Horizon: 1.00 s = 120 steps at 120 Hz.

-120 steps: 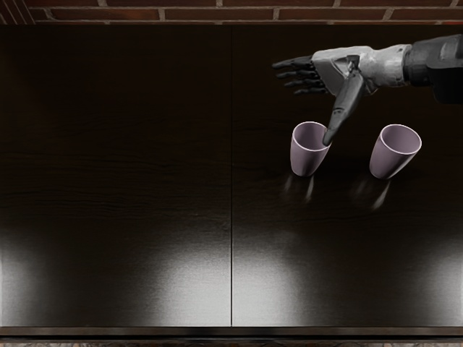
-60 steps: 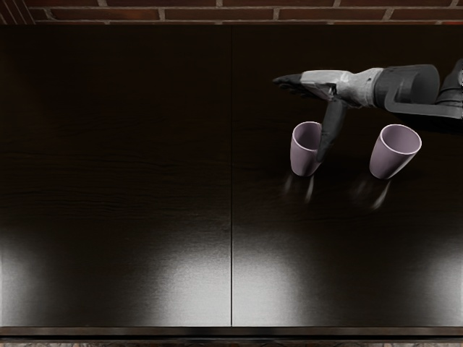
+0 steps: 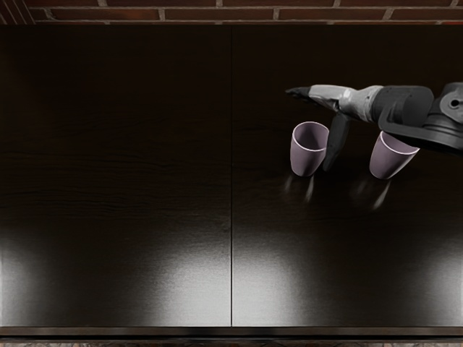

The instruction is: Pick up cup and place in cup with right hand

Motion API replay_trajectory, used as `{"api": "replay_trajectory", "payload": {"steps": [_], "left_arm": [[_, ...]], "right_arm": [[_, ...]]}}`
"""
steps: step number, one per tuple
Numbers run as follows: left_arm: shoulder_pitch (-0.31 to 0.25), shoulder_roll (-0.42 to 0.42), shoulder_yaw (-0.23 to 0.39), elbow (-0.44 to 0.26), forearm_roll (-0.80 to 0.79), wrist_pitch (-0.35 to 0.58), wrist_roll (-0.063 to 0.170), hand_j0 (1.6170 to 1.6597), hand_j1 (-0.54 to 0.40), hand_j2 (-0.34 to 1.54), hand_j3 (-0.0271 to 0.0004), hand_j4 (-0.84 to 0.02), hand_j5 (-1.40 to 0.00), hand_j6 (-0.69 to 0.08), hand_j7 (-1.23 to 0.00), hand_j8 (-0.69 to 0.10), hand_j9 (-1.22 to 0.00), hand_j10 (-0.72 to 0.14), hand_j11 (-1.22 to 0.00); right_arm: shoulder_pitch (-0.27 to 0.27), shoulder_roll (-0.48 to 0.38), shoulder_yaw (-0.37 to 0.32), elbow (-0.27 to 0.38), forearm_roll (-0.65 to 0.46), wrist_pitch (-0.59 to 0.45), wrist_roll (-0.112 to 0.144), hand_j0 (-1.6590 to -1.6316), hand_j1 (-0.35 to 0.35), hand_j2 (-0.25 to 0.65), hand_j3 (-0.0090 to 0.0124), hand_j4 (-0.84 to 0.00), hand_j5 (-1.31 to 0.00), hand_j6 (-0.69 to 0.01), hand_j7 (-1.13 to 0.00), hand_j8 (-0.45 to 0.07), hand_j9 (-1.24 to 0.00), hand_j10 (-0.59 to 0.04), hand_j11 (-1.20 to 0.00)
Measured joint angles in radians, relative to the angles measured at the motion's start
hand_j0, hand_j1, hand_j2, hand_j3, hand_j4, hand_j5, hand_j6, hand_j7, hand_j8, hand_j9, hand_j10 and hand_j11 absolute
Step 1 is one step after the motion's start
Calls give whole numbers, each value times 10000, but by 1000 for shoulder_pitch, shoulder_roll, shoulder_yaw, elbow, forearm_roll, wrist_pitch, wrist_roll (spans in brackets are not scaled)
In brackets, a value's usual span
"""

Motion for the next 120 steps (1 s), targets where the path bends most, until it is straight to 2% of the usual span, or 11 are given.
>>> {"api": "replay_trajectory", "payload": {"steps": [57,120], "left_arm": [[0,0,0,0,0,0,0,16581,3490,-1,0,-2,0,-2,0,-1,0,-1,0],[0,0,0,0,0,0,0,16581,3490,-1,0,-2,0,-2,0,-2,0,-1,0]], "right_arm": [[-29,4,-14,-3,-18,-40,0,-16581,-3446,5,0,-67,-56,-82,-51,-72,-55,-62,-53],[-34,24,-37,-23,-35,-76,0,-16581,-2155,-209,0,-1154,-1466,-1169,-1461,-1159,-1464,-1148,-1463]]}}
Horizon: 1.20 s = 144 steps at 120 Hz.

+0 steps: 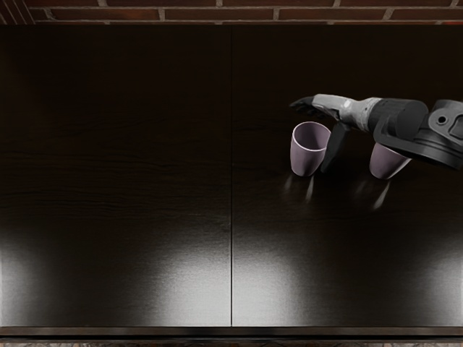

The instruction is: Pick up cup and place in cup with right hand

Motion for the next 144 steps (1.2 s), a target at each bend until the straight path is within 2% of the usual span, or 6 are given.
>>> {"api": "replay_trajectory", "payload": {"steps": [44,105,144], "left_arm": [[0,0,0,0,0,0,0,16581,3490,-1,0,-2,0,-2,0,-1,0,-1,0],[0,0,0,0,0,0,0,16581,3490,-1,0,-2,0,-2,0,-1,0,-1,0],[0,0,0,0,0,0,0,16581,3490,-1,0,-2,0,-2,0,-1,0,-1,0]], "right_arm": [[-11,21,-12,-24,-16,-58,0,-16581,-1551,-305,0,-1661,-2123,-1677,-2118,-1666,-2122,-1655,-2120],[-15,50,-26,-46,-17,-64,0,-16581,-695,-446,0,-2372,-3051,-2387,-3045,-2377,-3049,-2366,-3048],[-18,51,-34,-46,-19,-64,0,-16581,120,-580,0,-3049,-3934,-3062,-3928,-3053,-3932,-3044,-3931]]}}
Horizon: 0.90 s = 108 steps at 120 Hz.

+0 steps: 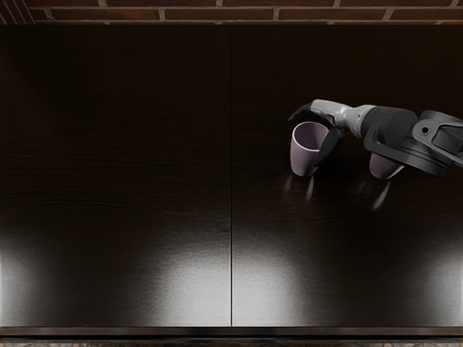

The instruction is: Pick up cup and place in cup with right hand

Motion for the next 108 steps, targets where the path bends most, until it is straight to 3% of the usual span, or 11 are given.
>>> {"api": "replay_trajectory", "payload": {"steps": [32,48,61,66,67,68,72,78,80,97,108], "left_arm": [[0,0,0,0,0,0,0,16581,3490,0,-1,-2,-1,-2,-1,-2,0,-1,0],[0,0,0,0,0,0,0,16581,3489,2,-2,-2,-2,-2,-1,-2,-1,-2,-1],[0,0,0,0,0,0,0,16581,3489,2,-3,-2,-2,-2,-2,-2,-2,-2,-2],[0,0,0,0,0,0,0,16581,3489,3,-3,-2,-2,-2,-2,-2,-2,-2,-2],[0,0,0,0,0,0,0,16581,3489,3,-3,-2,-2,-2,-2,-2,-2,-2,-2],[0,0,0,0,0,0,0,16581,3489,3,-3,-2,-2,-2,-2,-2,-2,-2,-2],[0,0,0,0,0,0,0,16581,3489,3,-3,-2,-3,-2,-2,-3,-2,-2,-2],[0,0,0,0,0,0,0,16581,3489,3,-3,-2,-3,-3,-2,-3,-2,-2,-2],[0,0,0,0,0,0,0,16581,3489,3,-3,-2,-3,-3,-2,-3,-2,-2,-2],[0,0,-1,0,0,0,0,16581,3489,3,-3,-2,-3,-3,-2,-3,-2,-2,-2],[0,0,0,0,0,0,0,16581,3489,3,-3,-2,-2,-3,-2,-3,-2,-2,-2]], "right_arm": [[-1,0,-4,0,-1,-1,0,-16575,839,-637,-9,-3836,-4638,-3512,-4767,-3021,-4734,-3771,-4731],[-4,0,-3,0,-4,-1,0,-16549,879,-626,-26,-4321,-4917,-3147,-5192,-2836,-5037,-3691,-5090],[-5,1,-3,0,-5,-1,0,-16524,767,-936,-13,-4571,-5113,-3024,-5433,-2847,-5276,-3549,-5400],[-6,1,-3,0,-5,0,-1,-16517,740,-983,-22,-4633,-5169,-3079,-5501,-2789,-5352,-3661,-5472],[-6,1,-3,0,-5,-1,-1,-16512,732,-999,-52,-4680,-5139,-3210,-5517,-2804,-5330,-3682,-5452],[-6,1,-3,0,-5,-1,-1,-16510,727,-983,-29,-4702,-5143,-3154,-5532,-2841,-5341,-3687,-5465],[-6,1,-2,0,-4,0,-1,-16504,694,-1019,-14,-4797,-5171,-3100,-5605,-2886,-5397,-3685,-5536],[-6,0,-2,0,-3,2,-1,-16499,688,-1041,-17,-4915,-5291,-3102,-5743,-2664,-5515,-3557,-5714],[-5,0,-2,0,-3,3,-1,-16499,682,-1070,-3,-4933,-5343,-3018,-5782,-2631,-5564,-3518,-5780],[-5,-1,-3,0,2,8,-2,-16487,838,-1061,-16,-4855,-5795,-2683,-6174,-2253,-6045,-3157,-6267],[-4,-1,-3,0,5,11,-2,-16479,879,-1133,-2,-4656,-6160,-2387,-6426,-2001,-6390,-2921,-6615]]}}
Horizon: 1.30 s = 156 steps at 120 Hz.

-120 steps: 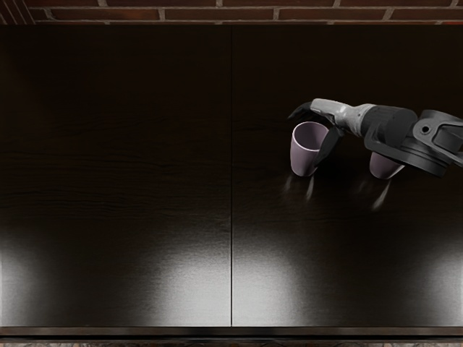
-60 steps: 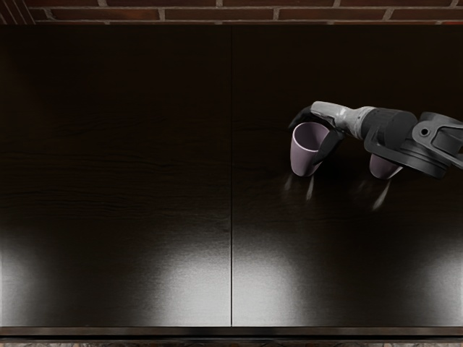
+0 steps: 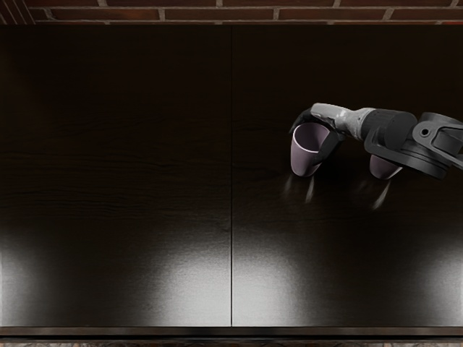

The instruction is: Pick up cup and place in cup with right hand

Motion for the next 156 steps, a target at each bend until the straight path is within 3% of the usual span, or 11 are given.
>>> {"api": "replay_trajectory", "payload": {"steps": [17,54,69,121,156], "left_arm": [[0,0,0,0,0,0,0,16581,3489,2,-3,-2,-2,-2,-2,-2,-2,-2,-2],[0,0,0,0,0,0,0,16581,3490,-1,0,-2,0,-2,0,-2,0,-1,0],[0,0,0,0,0,0,0,16581,3491,-1,0,-2,0,-2,0,-2,0,-1,1],[0,0,0,0,0,0,0,16581,3491,-2,1,-2,1,-2,1,-1,1,0,2],[0,0,0,0,0,0,0,16581,3491,-3,1,-2,2,-2,2,-1,2,0,2]], "right_arm": [[3,-3,3,-1,9,11,-4,-16484,984,-887,-4,-4517,-6563,-2352,-6649,-1811,-6698,-2577,-6921],[28,-24,25,0,60,81,-23,-16501,712,-981,-3,-4558,-7093,-2558,-6847,-1921,-7056,-2950,-7085],[37,-62,50,4,94,140,-32,-16509,913,-763,-2,-4314,-7277,-2392,-6886,-1769,-7123,-2807,-7182],[194,-249,65,33,224,329,-74,-16509,713,-981,-4,-4402,-7409,-2509,-6924,-1895,-7094,-2951,-7208],[259,-396,65,73,254,425,-80,-16508,419,-1262,-1,-4663,-7325,-2734,-6921,-2133,-7042,-3177,-7114]]}}
